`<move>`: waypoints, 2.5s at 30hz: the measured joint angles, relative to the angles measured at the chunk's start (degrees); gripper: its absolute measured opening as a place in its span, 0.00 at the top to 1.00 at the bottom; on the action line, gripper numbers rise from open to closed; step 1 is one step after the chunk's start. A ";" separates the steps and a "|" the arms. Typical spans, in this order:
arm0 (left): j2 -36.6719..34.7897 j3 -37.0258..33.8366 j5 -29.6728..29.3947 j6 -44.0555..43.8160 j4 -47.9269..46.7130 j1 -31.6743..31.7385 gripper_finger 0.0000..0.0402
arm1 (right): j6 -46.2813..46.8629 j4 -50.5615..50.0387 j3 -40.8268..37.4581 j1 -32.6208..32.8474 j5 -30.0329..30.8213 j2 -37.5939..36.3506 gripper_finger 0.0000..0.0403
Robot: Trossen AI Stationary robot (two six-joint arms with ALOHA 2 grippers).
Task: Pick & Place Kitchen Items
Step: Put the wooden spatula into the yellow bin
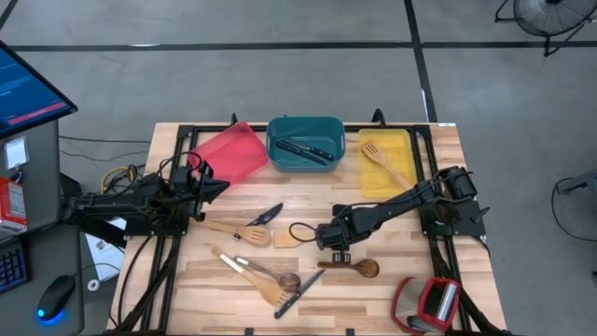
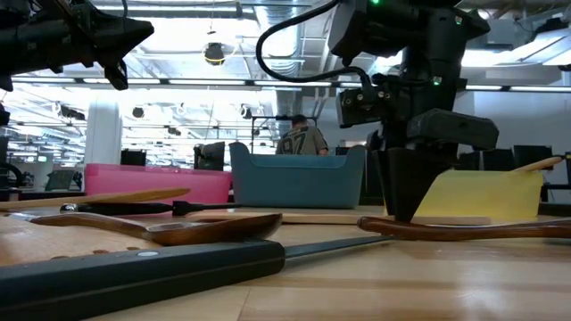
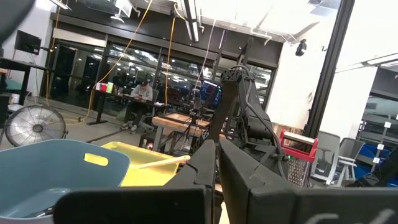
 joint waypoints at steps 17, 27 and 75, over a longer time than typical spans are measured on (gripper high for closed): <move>-0.02 0.00 -0.02 0.00 0.00 0.02 0.99 | -0.16 -1.00 -0.05 0.19 -0.08 -0.86 0.98; -0.02 0.02 -0.02 0.00 0.00 0.02 0.99 | 1.01 -2.12 -0.12 0.53 1.33 -9.95 0.99; 0.00 0.00 -0.01 -0.01 0.60 0.01 0.99 | 5.63 -0.40 0.37 -0.79 -5.89 2.32 0.41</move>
